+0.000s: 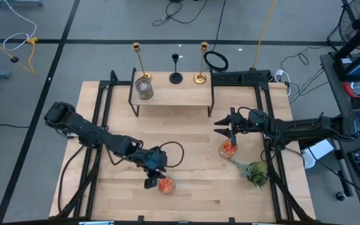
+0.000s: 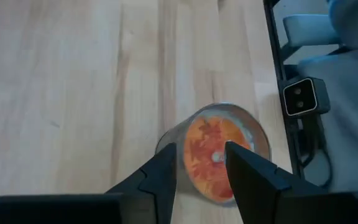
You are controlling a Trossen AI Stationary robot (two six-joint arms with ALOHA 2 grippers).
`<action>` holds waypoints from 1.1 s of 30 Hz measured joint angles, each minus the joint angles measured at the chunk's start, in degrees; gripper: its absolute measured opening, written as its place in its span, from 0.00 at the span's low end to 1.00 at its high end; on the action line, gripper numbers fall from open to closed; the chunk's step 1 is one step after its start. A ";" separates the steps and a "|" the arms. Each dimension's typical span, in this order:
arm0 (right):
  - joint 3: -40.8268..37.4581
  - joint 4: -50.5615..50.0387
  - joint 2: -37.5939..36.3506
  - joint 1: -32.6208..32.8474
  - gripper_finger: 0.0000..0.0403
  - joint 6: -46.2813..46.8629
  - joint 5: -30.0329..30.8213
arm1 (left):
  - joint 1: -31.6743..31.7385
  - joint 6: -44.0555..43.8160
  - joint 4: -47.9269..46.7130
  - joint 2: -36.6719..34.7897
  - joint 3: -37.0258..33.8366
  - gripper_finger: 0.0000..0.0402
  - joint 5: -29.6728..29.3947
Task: Pick & Place candle stick holders
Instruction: Put the bottom orange candle on the shelf
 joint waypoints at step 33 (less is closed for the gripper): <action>-2.56 5.71 0.00 0.00 0.39 0.00 0.00 | 1.43 -1.36 -2.31 6.07 0.02 0.03 -3.22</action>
